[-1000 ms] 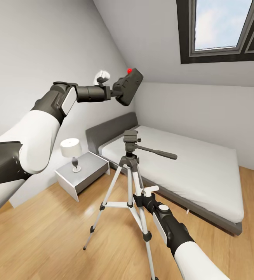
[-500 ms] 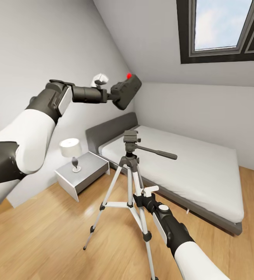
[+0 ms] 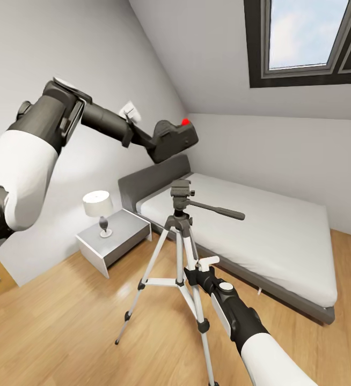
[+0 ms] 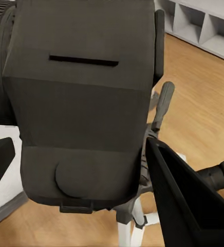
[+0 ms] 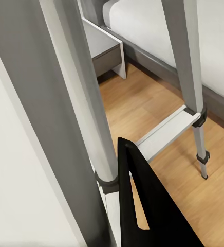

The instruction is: Attach the digital camera to the camera tripod in the bedroom.

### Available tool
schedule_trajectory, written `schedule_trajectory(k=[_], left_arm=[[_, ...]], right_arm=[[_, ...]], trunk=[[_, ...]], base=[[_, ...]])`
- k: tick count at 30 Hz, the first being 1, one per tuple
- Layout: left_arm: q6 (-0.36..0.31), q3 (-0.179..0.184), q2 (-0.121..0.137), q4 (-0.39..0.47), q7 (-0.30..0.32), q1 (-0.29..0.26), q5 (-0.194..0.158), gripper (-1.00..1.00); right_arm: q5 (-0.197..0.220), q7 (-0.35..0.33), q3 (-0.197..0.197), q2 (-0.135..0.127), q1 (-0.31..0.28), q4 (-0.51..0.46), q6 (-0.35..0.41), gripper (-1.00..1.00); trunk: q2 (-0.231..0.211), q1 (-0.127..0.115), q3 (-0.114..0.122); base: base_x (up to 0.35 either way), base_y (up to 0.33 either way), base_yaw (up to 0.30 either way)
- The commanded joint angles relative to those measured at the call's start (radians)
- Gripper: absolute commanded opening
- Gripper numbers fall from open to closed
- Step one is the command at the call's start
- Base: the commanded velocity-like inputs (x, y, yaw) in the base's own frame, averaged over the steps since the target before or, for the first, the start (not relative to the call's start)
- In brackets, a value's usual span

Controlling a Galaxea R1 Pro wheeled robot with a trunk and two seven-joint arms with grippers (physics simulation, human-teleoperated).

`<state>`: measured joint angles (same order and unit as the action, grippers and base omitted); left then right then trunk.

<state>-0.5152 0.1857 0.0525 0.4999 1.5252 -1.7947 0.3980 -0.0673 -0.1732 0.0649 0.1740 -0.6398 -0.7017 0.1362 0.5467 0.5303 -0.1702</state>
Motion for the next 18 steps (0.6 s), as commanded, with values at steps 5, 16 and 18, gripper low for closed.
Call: schedule_trajectory(k=[5,16,18], left_arm=[[0.011,0.007,0.005,0.016,0.017,-0.006,-0.017,-1.0],[0.047,0.012,0.003,0.025,0.025,-0.008,-0.03,-1.0],[0.067,0.013,0.002,0.025,0.027,-0.008,-0.031,-1.0]], right_arm=[[-0.055,-0.002,0.0,0.0,0.0,-0.001,0.005,-1.0],[-0.054,-0.002,0.0,0.0,0.0,-0.001,0.005,-1.0],[-0.054,-0.002,0.0,0.0,0.0,-0.001,0.005,-1.0]], trunk=[[0.001,0.001,-0.002],[0.001,0.001,-0.002],[0.001,0.001,-0.002]], base=[[0.0,0.0,0.0],[0.0,0.0,0.0],[0.0,0.0,0.0]])
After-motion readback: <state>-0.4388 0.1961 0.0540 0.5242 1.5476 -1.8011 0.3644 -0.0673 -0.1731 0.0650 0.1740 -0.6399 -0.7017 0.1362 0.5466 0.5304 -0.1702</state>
